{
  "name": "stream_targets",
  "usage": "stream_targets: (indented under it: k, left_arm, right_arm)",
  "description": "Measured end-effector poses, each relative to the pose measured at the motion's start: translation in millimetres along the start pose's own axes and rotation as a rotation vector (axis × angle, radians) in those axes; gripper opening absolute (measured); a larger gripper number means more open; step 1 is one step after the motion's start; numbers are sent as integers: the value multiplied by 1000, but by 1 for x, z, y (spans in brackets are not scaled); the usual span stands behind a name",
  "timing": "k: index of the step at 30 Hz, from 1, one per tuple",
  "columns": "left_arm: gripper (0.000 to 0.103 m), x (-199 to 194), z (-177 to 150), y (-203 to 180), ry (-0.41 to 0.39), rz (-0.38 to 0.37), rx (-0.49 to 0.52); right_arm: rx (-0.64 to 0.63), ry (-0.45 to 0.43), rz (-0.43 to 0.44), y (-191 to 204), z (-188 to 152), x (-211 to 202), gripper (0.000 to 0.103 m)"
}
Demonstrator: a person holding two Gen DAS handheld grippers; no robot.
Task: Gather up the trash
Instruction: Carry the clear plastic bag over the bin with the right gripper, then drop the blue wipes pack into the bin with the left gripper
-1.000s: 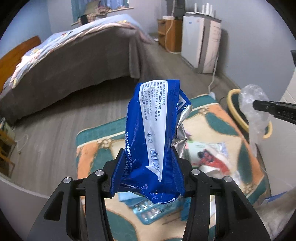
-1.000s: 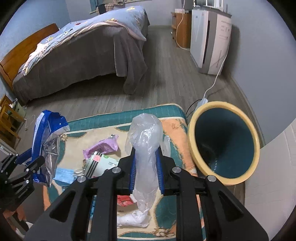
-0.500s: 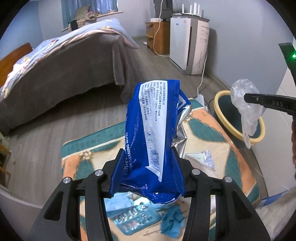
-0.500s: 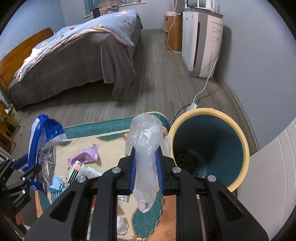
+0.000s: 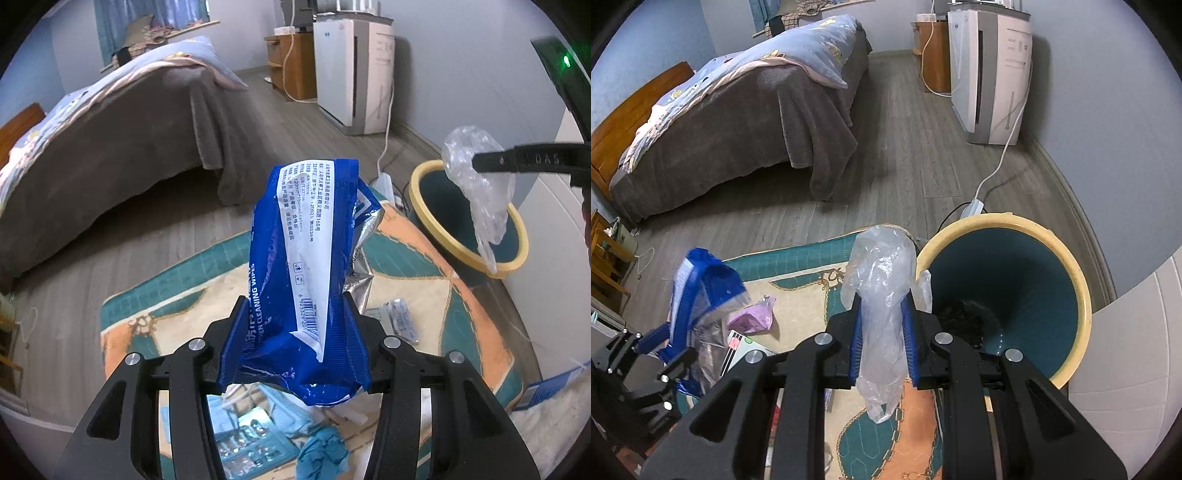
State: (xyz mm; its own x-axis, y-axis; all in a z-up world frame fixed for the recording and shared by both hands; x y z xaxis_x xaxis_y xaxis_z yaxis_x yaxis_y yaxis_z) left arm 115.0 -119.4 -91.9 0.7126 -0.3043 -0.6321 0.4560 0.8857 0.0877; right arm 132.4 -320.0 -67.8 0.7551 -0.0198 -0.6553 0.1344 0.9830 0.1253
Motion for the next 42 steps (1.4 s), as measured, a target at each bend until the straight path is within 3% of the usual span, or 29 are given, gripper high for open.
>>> stream_targets:
  k: [9,16,26,31,36,42]
  left_arm:
    - [51,1,-3,-17,8,-11,17]
    - [52,2,12,-40,-16,-21,40]
    - [52,24,30,-80,4,-95,11]
    - [53,40,42,-99,6,-113,53]
    - [53,58,51,-109,35,-151,14]
    - [53,77,64,-126,36,-138,62]
  right_arm:
    - [-4,-25,10,-7,9,-5,19]
    - [31,-17,-26,-39,12,1,19]
    - [109,8,-154,-103,8,13,19]
    - [119,7,-197,-118,6,15,19]
    - [136,22,-219,-127,2,18,19]
    - [148,42,-254,-140,-4,25,19]
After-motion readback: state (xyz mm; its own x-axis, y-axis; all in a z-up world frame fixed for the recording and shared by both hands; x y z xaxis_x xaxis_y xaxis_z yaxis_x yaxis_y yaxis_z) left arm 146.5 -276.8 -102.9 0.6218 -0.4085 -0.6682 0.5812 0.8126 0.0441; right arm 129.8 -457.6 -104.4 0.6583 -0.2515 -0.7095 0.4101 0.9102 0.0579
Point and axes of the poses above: each gripper's, at about its wrist camera, not at the fingertips, and x roughly the way its jaws point, y to its left, z to its top, the point moved 5 cm from there along x, roughly the way its jaws point, and after that the axes turned 14 degrees about -y, right-handed, at the moved point
